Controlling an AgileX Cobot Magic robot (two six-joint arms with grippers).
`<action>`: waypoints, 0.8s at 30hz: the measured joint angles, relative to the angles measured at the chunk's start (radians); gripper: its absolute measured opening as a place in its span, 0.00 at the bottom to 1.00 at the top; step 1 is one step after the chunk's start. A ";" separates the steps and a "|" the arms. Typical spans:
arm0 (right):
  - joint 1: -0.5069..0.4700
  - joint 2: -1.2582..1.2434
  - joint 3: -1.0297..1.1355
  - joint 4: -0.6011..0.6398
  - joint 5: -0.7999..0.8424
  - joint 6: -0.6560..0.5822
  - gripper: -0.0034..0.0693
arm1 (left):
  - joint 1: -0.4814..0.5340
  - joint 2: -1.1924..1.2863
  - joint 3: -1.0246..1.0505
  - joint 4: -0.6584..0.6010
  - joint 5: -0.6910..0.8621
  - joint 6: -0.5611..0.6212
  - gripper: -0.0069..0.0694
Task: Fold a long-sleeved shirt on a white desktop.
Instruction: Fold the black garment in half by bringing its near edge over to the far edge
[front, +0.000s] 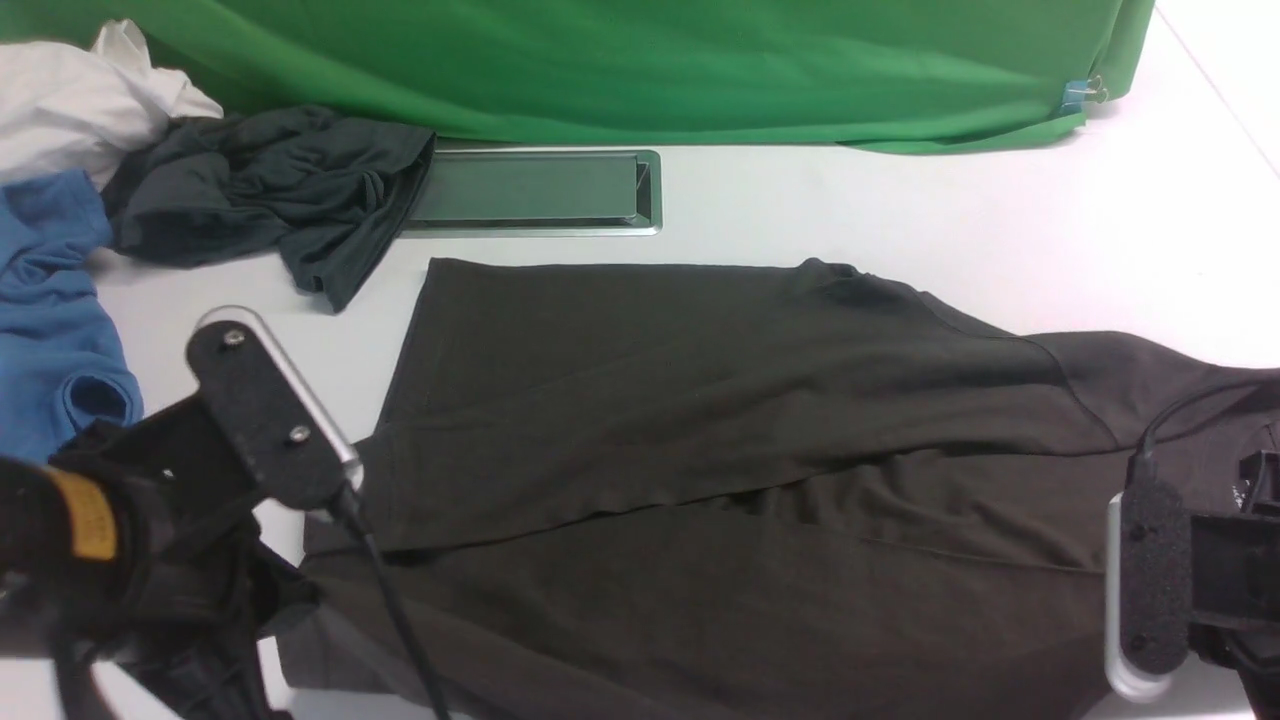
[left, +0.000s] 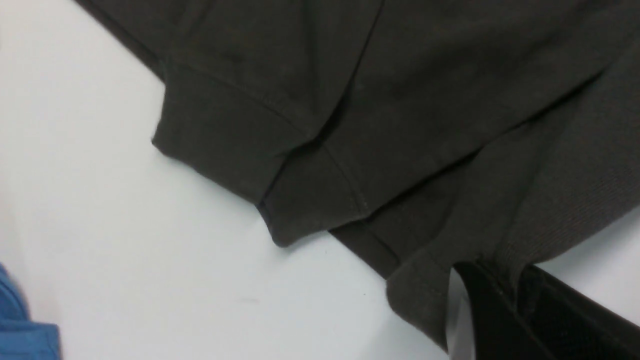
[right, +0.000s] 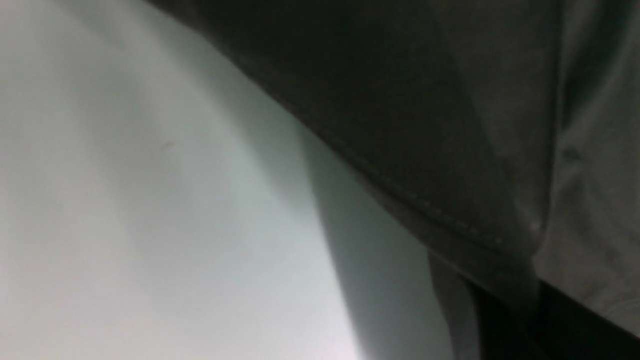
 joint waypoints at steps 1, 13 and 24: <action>0.000 0.014 0.000 -0.004 -0.003 -0.001 0.09 | 0.006 0.012 -0.005 0.002 -0.003 -0.003 0.14; -0.017 0.116 -0.099 -0.020 -0.048 -0.021 0.09 | 0.175 0.142 -0.089 -0.056 -0.109 -0.025 0.14; -0.127 0.276 -0.308 0.008 -0.047 -0.021 0.09 | 0.307 0.397 -0.262 -0.075 -0.270 -0.026 0.14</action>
